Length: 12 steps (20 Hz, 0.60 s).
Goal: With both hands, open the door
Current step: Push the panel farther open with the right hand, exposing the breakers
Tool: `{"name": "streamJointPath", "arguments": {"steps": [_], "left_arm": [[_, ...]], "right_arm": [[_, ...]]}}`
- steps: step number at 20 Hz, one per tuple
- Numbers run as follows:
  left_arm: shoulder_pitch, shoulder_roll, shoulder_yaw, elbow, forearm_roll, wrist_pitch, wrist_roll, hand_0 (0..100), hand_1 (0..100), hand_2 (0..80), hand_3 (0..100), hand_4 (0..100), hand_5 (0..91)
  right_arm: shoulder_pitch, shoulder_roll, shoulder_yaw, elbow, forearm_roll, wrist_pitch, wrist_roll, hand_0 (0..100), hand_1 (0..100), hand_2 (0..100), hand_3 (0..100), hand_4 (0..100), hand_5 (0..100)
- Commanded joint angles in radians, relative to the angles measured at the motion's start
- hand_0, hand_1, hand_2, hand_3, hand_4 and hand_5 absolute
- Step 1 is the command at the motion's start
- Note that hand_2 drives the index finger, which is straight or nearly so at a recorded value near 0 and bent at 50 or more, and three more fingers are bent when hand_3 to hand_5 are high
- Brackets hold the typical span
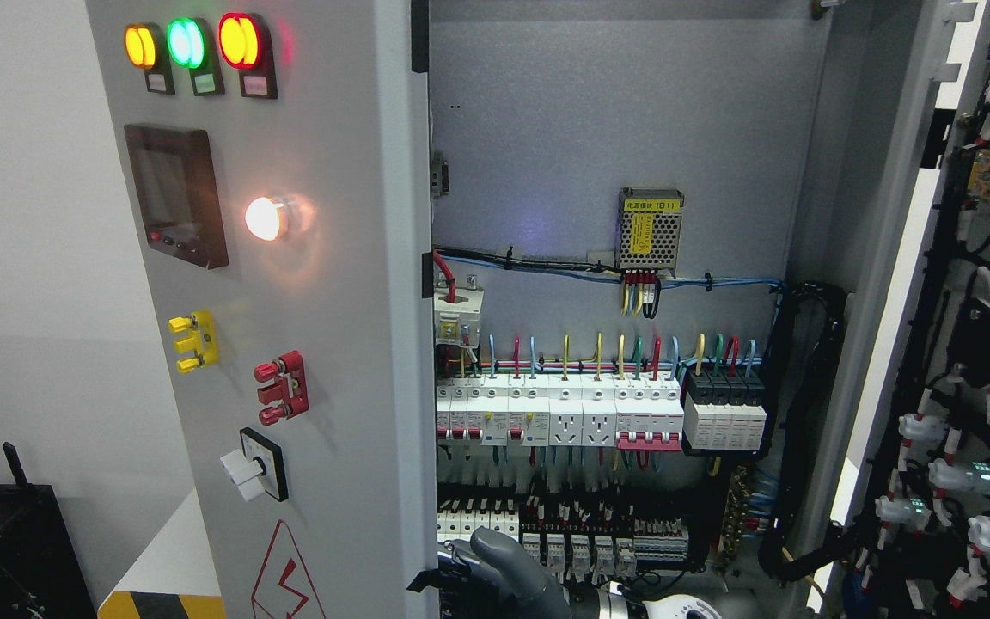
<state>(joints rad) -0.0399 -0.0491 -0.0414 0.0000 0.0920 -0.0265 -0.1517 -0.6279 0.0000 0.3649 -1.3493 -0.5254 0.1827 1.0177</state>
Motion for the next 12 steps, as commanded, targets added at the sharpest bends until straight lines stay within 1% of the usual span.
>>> {"name": "streamJointPath", "arguments": {"steps": [1, 2, 4, 9, 12], "left_arm": [[0.000, 0.000, 0.000, 0.023, 0.000, 0.000, 0.000, 12, 39, 0.0, 0, 0, 0.0], [0.000, 0.000, 0.000, 0.023, 0.000, 0.000, 0.000, 12, 39, 0.0, 0, 0, 0.0], [0.000, 0.000, 0.000, 0.023, 0.000, 0.000, 0.000, 12, 39, 0.0, 0, 0, 0.0], [0.000, 0.000, 0.000, 0.023, 0.000, 0.000, 0.000, 12, 39, 0.0, 0, 0, 0.0], [0.000, 0.000, 0.000, 0.023, 0.000, 0.000, 0.000, 12, 39, 0.0, 0, 0, 0.0]], "right_arm": [[0.004, 0.009, 0.005, -0.002, -0.008, 0.011, 0.004, 5, 0, 0, 0, 0, 0], [0.004, 0.014, 0.005, -0.004, -0.008, 0.021, 0.007, 5, 0, 0, 0, 0, 0], [0.004, 0.015, 0.006, -0.004, -0.008, 0.031, 0.028, 5, 0, 0, 0, 0, 0], [-0.001, 0.018, 0.012, -0.002, -0.007, 0.032, 0.030, 5, 0, 0, 0, 0, 0], [-0.013, 0.021, 0.014, -0.002, -0.007, 0.052, 0.030, 5, 0, 0, 0, 0, 0]]}}
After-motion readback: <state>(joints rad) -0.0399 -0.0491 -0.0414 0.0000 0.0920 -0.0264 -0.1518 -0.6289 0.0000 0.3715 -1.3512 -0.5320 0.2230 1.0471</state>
